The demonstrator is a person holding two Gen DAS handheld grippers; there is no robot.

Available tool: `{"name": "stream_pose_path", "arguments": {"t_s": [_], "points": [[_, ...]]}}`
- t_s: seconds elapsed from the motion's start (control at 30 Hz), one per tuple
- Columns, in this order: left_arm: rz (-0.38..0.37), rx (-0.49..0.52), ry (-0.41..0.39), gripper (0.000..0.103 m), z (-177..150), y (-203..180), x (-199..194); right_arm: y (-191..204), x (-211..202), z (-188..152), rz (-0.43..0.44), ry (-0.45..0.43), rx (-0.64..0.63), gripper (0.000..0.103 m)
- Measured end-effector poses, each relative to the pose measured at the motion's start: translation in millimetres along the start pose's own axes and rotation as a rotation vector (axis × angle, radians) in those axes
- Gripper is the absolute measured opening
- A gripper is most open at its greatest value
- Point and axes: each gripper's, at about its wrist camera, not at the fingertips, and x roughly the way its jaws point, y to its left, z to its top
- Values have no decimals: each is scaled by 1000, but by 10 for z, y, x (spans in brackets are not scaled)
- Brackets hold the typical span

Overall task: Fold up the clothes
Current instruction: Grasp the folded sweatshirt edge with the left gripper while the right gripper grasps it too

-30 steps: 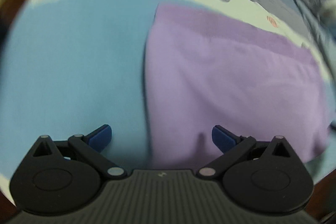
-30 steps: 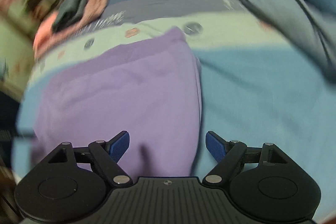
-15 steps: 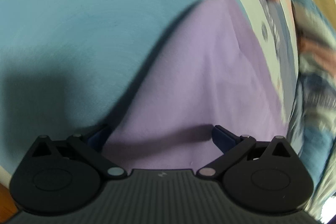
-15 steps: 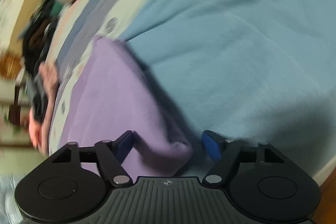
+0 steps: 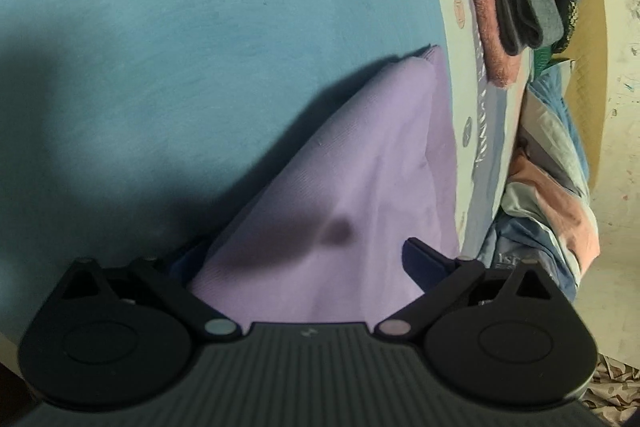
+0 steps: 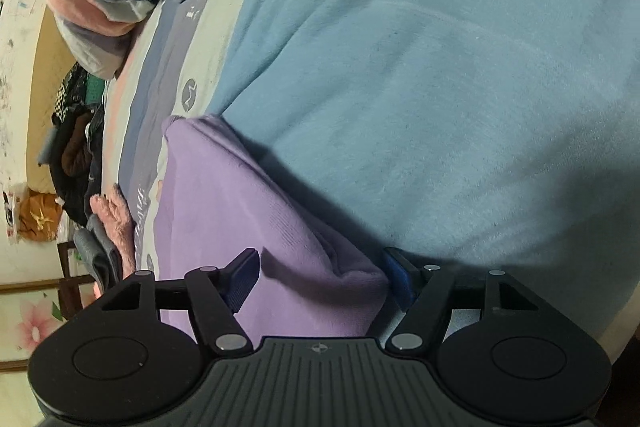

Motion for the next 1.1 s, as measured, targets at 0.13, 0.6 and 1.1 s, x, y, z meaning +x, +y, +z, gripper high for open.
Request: {"name": "stream_pose_path", "arguments": {"t_s": [0.13, 0.6, 1.1], "points": [[-27, -85, 7, 55, -91, 225, -92, -94, -37, -73, 10, -9, 74, 57], [-15, -91, 0, 23, -127, 18, -85, -36, -134, -24, 22, 31, 226, 19], [-55, 22, 38, 22, 130, -847, -465, 1242, -513, 143, 107, 71, -196, 18]]}}
